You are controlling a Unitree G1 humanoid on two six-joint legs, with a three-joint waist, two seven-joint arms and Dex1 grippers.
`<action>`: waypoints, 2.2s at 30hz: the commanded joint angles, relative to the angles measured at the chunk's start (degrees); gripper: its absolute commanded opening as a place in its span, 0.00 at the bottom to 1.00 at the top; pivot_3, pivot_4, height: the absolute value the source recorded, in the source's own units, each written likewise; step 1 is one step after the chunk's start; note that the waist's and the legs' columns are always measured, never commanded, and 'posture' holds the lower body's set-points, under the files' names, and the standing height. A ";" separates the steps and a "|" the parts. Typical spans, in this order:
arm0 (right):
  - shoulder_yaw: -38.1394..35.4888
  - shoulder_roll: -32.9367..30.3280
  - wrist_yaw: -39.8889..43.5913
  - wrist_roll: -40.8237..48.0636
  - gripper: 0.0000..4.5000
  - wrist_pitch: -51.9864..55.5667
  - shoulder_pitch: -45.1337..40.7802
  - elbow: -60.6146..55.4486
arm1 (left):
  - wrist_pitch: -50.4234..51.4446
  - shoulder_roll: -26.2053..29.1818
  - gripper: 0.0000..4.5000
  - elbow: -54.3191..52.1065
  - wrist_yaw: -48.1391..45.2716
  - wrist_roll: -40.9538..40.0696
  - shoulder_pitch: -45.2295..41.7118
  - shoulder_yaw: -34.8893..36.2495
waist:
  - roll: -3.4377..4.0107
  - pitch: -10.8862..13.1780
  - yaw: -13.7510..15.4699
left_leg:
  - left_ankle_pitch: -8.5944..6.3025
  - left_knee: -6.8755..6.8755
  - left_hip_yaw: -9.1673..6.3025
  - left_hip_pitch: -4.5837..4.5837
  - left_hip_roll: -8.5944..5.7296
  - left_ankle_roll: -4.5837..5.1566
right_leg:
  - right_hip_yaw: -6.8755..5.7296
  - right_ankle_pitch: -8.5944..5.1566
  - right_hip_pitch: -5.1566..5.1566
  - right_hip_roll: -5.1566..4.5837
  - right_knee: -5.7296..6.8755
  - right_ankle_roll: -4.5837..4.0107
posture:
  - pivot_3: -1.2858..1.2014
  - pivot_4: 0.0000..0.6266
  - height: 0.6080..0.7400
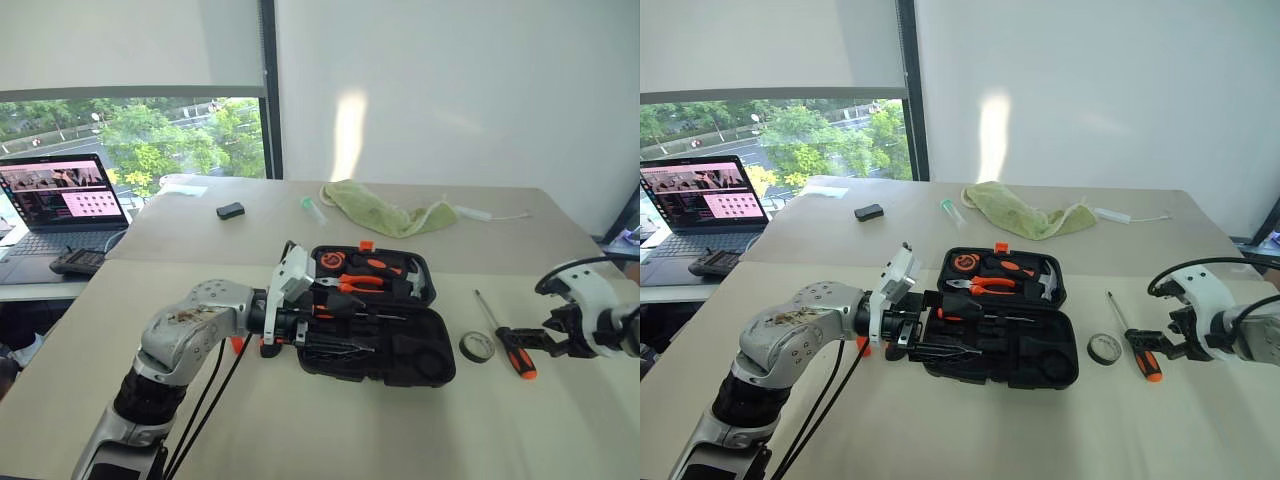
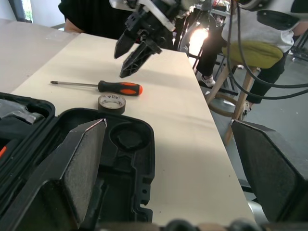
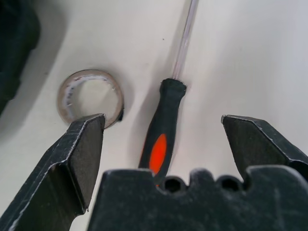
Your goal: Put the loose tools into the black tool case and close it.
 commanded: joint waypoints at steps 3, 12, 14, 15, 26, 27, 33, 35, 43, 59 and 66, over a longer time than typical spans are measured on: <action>9.66 6.17 7.31 -15.09 1.00 -6.05 -8.80 15.26 | -1.05 0.10 0.99 -2.75 1.93 -0.75 -0.62 0.63 | 0.07 0.04 0.23 | 0.01 -0.01 0.00 -0.03 0.00 -0.02 | -0.02 0.00 -0.03 -0.01 0.01 0.01 | 0.52 0.24 1.00; 9.84 8.59 15.57 -24.53 0.39 -11.34 -12.01 21.08 | -0.22 1.33 1.00 -3.38 5.19 -2.05 0.54 2.16 | 0.11 0.06 0.31 | 0.06 0.07 0.00 -0.06 -0.08 -0.10 | -0.04 0.07 0.05 -0.13 -0.03 0.11 | 0.52 0.24 1.00; 6.62 6.20 17.10 -23.24 0.23 -10.79 -9.34 14.44 | -0.80 1.06 1.00 -2.93 6.80 -1.56 1.12 2.77 | 0.17 0.10 0.42 | 0.06 0.07 -0.02 -0.08 -0.08 -0.10 | -0.04 0.07 0.00 -0.16 0.00 0.11 | 0.52 0.24 1.00; 4.80 5.32 17.38 -22.40 0.18 -10.09 -8.07 11.21 | -1.52 0.89 1.00 -2.59 7.52 -0.96 1.35 3.00 | 0.25 0.14 0.53 | 0.06 0.06 -0.05 -0.13 -0.08 -0.10 | -0.06 0.07 -0.03 -0.18 0.00 0.12 | 0.52 0.24 1.00; 8.23 9.44 25.17 -19.14 0.17 -9.66 -12.94 -22.84 | -6.09 2.41 1.00 -1.67 9.07 -3.92 8.86 12.20 | 0.60 0.37 -0.59 | 0.04 -0.23 -0.14 0.00 0.07 -0.13 | -0.10 0.18 -0.15 -0.05 0.07 0.06 | 0.52 0.24 1.00; 11.39 11.08 25.79 -21.20 0.17 -10.94 -14.67 -21.82 | -6.38 3.32 1.00 -1.38 8.61 -3.97 9.43 12.89 | 0.60 0.37 -0.67 | 0.07 -0.27 -0.12 0.07 0.07 -0.17 | -0.08 0.21 -0.14 -0.02 0.05 0.00 | 0.52 0.24 1.00; 25.68 20.34 31.18 -33.94 0.17 -22.97 -22.22 -7.90 | -7.71 10.64 1.00 -5.66 5.22 -5.38 18.88 17.85 | 0.61 0.57 -0.45 | 0.36 -0.31 -0.05 0.02 -0.04 -0.65 | -0.12 0.19 -0.22 -0.05 0.08 -0.03 | 0.52 0.24 1.00; 27.75 22.59 32.96 -36.79 0.17 -26.63 -24.39 -3.43 | -8.00 11.76 1.00 -6.50 5.43 -5.71 20.72 19.13 | 0.58 0.58 -0.01 | 0.40 -0.26 -0.07 -0.13 -0.03 -0.71 | -0.17 0.20 -0.33 -0.02 0.05 -0.03 | 0.52 0.24 1.00; 30.86 29.36 41.74 -42.27 0.17 -34.12 -29.62 5.43 | -8.44 14.14 1.00 -9.33 6.58 -6.42 24.45 22.39 | 0.54 0.61 -0.42 | 0.45 -0.35 -0.03 -0.19 0.01 -0.82 | -0.16 0.20 -0.50 0.00 0.09 -0.04 | 0.52 0.24 1.00; 28.35 32.02 46.42 -45.63 0.17 -34.01 -29.88 9.79 | -9.33 13.66 1.00 -10.00 8.00 -6.09 25.38 22.08 | 0.54 0.61 -0.86 | 0.56 -0.66 -0.03 -0.22 0.02 -1.00 | -0.15 0.20 -0.74 0.02 0.20 -0.19 | 0.52 0.24 1.00; 28.76 34.10 47.10 -47.85 0.17 -39.82 -29.75 16.77 | -10.18 13.91 1.00 -10.10 7.98 -5.59 25.81 21.41 | 0.52 0.60 -1.22 | 0.59 -0.66 -0.04 -0.08 0.03 -1.04 | -0.15 0.28 -0.61 0.03 0.19 -0.31 | 0.52 0.24 1.00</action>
